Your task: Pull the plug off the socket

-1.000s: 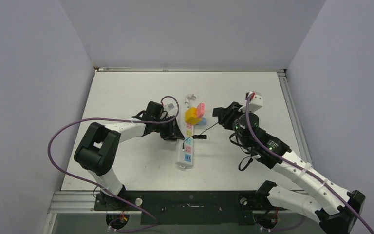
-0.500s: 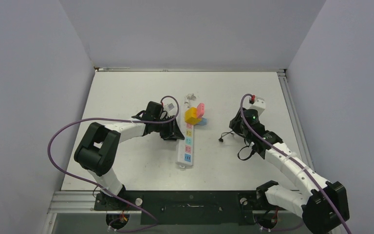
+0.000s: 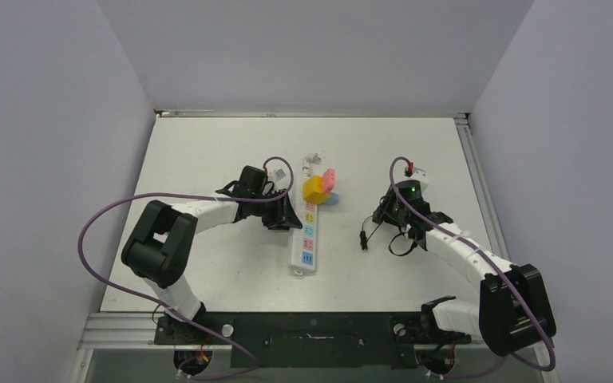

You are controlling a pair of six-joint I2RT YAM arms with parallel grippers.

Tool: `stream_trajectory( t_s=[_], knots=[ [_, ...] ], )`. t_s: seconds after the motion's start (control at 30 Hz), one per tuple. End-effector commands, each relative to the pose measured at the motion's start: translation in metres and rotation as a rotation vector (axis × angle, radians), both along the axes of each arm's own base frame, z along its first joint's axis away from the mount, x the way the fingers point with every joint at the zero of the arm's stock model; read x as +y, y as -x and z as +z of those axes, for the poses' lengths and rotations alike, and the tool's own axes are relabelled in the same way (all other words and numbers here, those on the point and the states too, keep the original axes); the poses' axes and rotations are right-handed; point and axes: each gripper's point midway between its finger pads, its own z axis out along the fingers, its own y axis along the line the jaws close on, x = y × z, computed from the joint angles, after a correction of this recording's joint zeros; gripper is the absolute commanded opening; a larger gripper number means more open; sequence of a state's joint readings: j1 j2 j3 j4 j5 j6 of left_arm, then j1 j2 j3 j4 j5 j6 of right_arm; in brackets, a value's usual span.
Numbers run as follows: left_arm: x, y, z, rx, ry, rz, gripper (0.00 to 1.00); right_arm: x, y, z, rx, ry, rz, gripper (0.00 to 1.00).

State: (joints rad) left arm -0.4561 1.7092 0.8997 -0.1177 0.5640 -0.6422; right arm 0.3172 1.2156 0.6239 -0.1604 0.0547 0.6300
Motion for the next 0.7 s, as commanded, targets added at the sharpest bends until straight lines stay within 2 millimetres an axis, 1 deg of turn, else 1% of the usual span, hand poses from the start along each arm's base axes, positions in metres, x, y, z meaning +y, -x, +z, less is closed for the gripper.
stream_trajectory(
  t_s=[0.0,0.1,0.2,0.27,0.37,0.5,0.6,0.67],
  knots=[
    [0.009,-0.012,0.002,-0.057,-0.044,0.020,0.00,0.000,-0.010,-0.004,-0.021,-0.010,0.002,0.17],
    [0.009,-0.012,0.001,-0.056,-0.044,0.020,0.00,-0.001,-0.010,-0.011,-0.003,-0.005,0.000,0.22],
    [0.009,-0.012,0.001,-0.055,-0.043,0.018,0.00,-0.004,-0.010,-0.015,0.008,0.006,-0.009,0.31],
    [0.008,-0.012,0.001,-0.053,-0.043,0.019,0.00,-0.006,-0.010,-0.017,0.015,0.014,-0.015,0.35],
    [0.008,-0.011,0.000,-0.049,-0.041,0.018,0.00,-0.008,-0.011,-0.016,0.016,0.015,-0.019,0.45],
    [0.008,-0.010,-0.002,-0.039,-0.039,0.017,0.00,-0.007,-0.013,-0.007,-0.002,0.011,-0.016,0.64],
    [0.007,-0.010,-0.001,-0.043,-0.037,0.016,0.00,-0.007,-0.016,0.006,-0.026,0.004,-0.020,0.71],
    [0.007,-0.011,0.000,-0.046,-0.037,0.017,0.00,-0.001,-0.018,0.018,-0.052,-0.027,-0.010,0.74]
  ],
)
